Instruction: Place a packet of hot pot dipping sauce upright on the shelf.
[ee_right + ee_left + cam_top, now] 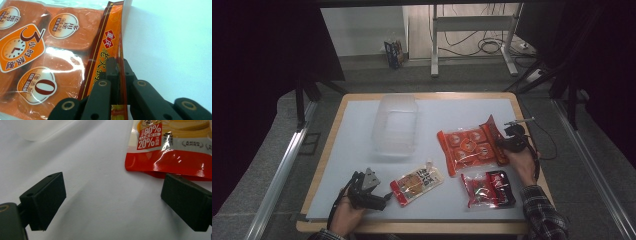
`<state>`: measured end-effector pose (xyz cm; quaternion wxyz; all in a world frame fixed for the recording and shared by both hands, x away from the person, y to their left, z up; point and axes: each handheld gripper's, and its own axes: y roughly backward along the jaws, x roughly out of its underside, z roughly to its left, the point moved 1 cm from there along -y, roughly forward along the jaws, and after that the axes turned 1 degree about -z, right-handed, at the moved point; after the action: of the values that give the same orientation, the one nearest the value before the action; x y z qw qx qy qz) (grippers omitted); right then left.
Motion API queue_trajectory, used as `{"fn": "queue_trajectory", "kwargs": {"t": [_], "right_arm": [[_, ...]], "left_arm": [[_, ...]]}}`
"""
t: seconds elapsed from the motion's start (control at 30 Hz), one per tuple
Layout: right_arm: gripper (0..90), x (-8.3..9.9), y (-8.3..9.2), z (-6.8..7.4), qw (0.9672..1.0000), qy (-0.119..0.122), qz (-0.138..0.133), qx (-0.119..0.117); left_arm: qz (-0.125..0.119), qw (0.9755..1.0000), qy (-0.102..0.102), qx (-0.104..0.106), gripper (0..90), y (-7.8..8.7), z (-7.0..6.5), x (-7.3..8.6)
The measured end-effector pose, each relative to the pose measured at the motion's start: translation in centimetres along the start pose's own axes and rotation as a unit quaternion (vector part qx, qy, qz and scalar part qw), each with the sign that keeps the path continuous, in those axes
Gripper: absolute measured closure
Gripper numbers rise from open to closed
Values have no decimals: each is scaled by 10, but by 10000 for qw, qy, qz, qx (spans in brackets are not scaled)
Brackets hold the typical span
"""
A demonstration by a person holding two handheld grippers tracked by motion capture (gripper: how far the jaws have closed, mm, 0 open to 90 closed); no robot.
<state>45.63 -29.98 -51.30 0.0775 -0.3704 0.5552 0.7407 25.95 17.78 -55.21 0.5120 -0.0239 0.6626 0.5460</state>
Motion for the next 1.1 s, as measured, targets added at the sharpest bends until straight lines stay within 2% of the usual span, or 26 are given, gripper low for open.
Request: {"fn": "queue_trajectory", "kwargs": {"t": [0.2, 0.27, 0.43, 0.5, 0.73, 0.8, 0.9, 1.1], "right_arm": [[885, -3, 5, 6, 9998, 169, 6, 128], [884, -5, 10, 10, 9996, 251, -62, 143], [884, -10, 22, 16, 9987, 325, -268, 303], [885, -14, 32, 15, 9983, 266, -464, 214], [884, -24, 49, 20, 9969, 185, -762, 2], [884, -31, 59, 26, 9955, 234, -916, -89], [884, -38, 69, 32, 9943, 325, -1001, -177], [884, -53, 85, 47, 9919, 460, -1125, -367]], "left_arm": [[-17, 10000, 78, -49, 60, 1, 1, 0], [-10, 9999, 152, -54, 60, 2, 2, 0], [12, 9999, 155, -55, 59, 2, 2, 0], [13, 9999, 154, -74, 59, 2, 2, 0], [36, 9999, 147, -65, 57, 2, 2, 0], [86, 9999, 92, -60, 51, 1, 0, 0], [93, 9999, 78, -73, 48, 1, -1, -1], [78, 9997, 202, -128, 40, 3, 1, -1]]}}
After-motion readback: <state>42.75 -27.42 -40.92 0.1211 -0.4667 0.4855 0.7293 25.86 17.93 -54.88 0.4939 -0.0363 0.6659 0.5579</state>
